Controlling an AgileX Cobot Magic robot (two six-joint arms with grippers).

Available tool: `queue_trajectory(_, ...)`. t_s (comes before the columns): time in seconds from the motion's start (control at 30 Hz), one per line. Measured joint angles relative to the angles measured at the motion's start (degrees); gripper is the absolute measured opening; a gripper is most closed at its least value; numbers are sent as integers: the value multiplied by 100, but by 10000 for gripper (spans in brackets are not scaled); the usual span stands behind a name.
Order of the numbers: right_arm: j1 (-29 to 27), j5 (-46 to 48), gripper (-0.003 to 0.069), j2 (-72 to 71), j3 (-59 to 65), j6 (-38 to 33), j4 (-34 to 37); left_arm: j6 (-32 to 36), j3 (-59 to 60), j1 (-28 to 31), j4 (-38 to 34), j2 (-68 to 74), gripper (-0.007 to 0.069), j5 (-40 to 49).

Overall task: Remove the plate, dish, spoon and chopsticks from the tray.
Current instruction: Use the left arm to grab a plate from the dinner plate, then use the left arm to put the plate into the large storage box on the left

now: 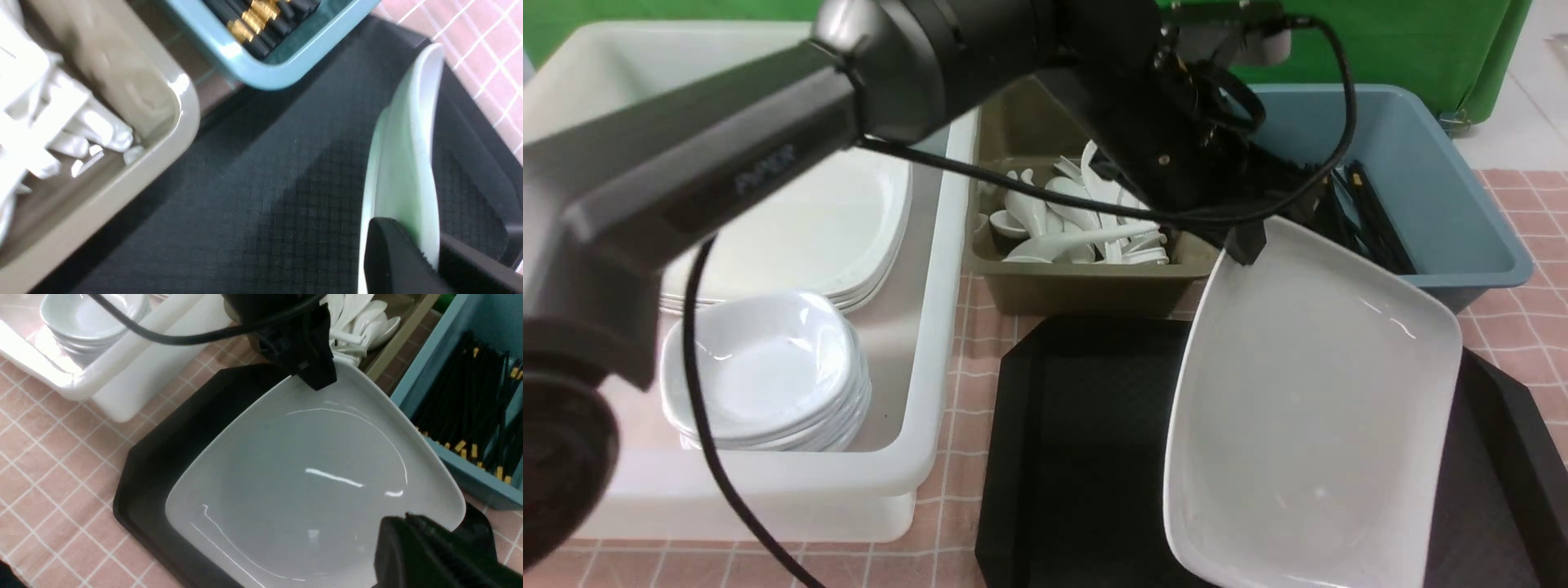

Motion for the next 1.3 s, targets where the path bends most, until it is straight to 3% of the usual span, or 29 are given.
queue_trajectory(0.1,0,0,30,0,-93,15,10,25,11,46,6,-207,15,-13)
queue_trajectory(0.27,0,0,30,0,-195,13,383,47,17,694,-493,-828,15,-151)
queue_trajectory(0.4,0,-24,30,43,-210,-82,826,108,17,1428,-955,-1191,15,-211)
queue_trajectory(0.43,0,-24,30,140,-282,-247,1149,139,17,1910,-1150,-1390,15,-236)
queue_trajectory(0.47,0,-24,30,155,-293,-263,1180,139,17,1963,-1166,-1390,15,-235)
queue_trajectory(0.53,93,-24,30,354,-454,-378,1410,163,17,2641,-1363,-1582,15,-260)
queue_trajectory(0.77,1114,-137,30,1273,-1367,-133,1163,184,323,4199,-1509,-1899,16,-554)
queue_trajectory(0.87,1616,-187,30,1603,-1734,141,759,187,803,4601,-1640,-2017,15,-916)
queue_trajectory(1.03,2387,-365,30,2215,-2252,643,174,182,2351,5251,-2116,-2330,17,-2314)
queue_trajectory(1.3,2866,-985,30,2944,-2596,869,101,182,4234,5380,-2763,-2428,18,-4014)
